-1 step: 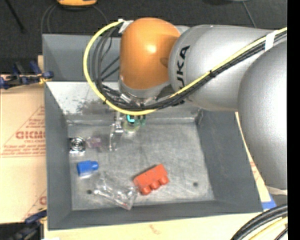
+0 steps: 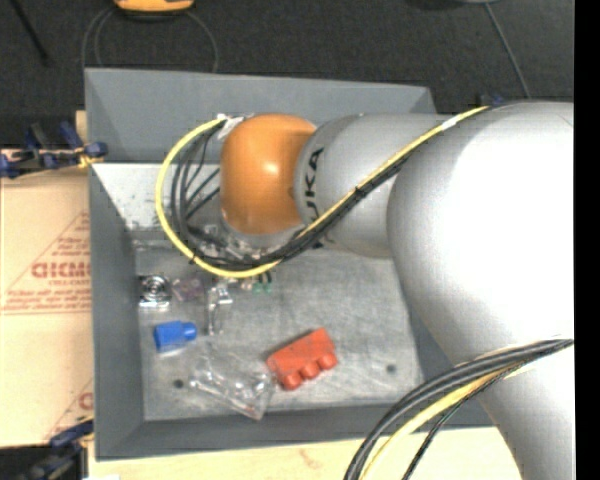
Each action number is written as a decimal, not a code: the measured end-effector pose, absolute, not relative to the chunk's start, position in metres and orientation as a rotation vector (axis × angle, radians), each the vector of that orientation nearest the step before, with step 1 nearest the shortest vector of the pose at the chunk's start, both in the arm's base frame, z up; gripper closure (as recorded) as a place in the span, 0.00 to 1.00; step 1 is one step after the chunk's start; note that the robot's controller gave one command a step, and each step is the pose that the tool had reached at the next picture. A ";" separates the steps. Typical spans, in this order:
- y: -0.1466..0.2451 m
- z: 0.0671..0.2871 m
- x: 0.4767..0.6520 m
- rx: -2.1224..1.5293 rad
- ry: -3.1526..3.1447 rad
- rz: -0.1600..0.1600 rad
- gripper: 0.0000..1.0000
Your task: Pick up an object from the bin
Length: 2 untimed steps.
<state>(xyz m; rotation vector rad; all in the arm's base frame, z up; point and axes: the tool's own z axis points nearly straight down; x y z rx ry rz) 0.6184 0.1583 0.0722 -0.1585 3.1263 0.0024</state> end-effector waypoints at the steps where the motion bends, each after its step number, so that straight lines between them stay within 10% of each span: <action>1: 0.159 0.076 0.619 -0.152 3.127 0.007 1.00; 2: 0.136 0.267 0.597 -0.485 3.090 -0.001 1.00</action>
Offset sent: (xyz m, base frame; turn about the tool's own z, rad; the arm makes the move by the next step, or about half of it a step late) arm 0.0000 0.0000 0.0000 0.0000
